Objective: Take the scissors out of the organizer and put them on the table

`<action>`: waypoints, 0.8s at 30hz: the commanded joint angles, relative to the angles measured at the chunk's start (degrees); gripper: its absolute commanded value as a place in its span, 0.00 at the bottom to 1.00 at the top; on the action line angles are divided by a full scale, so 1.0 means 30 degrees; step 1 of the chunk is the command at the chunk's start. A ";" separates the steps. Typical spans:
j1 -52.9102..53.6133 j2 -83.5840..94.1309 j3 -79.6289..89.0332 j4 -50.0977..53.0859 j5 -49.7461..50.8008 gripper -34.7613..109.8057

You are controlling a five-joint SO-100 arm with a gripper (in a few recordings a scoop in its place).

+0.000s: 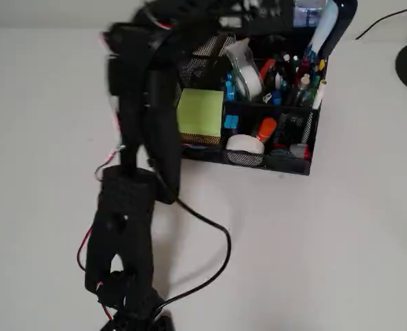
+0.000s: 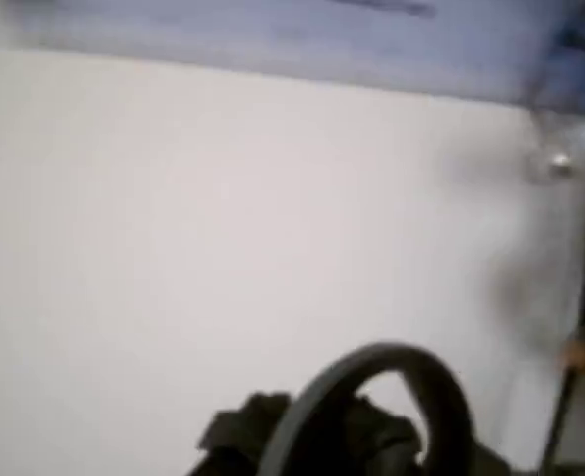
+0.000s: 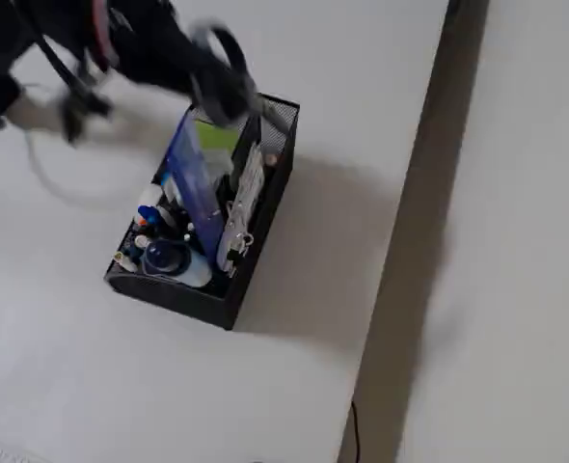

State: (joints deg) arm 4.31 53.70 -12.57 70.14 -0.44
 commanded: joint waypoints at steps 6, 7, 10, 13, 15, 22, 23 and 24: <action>-0.1143 0.8555 -0.0527 0.3340 -0.5918 0.24; -0.1143 0.9082 -0.0527 0.3896 -0.6826 0.24; -0.0879 1.0488 -0.0527 0.6270 -0.9082 0.24; 0.0000 1.1719 -0.0527 0.8789 -1.0166 0.24; 0.0498 1.2480 -0.0674 1.0547 -1.0312 0.24; 0.0410 1.9541 0.6855 1.1426 -0.5420 0.24; -0.0205 2.1299 0.8760 1.1338 -0.5010 0.24; -0.0439 2.2617 1.0195 1.1338 -0.4395 0.24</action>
State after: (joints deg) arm 7.12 99.67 -3.08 101.78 -20.83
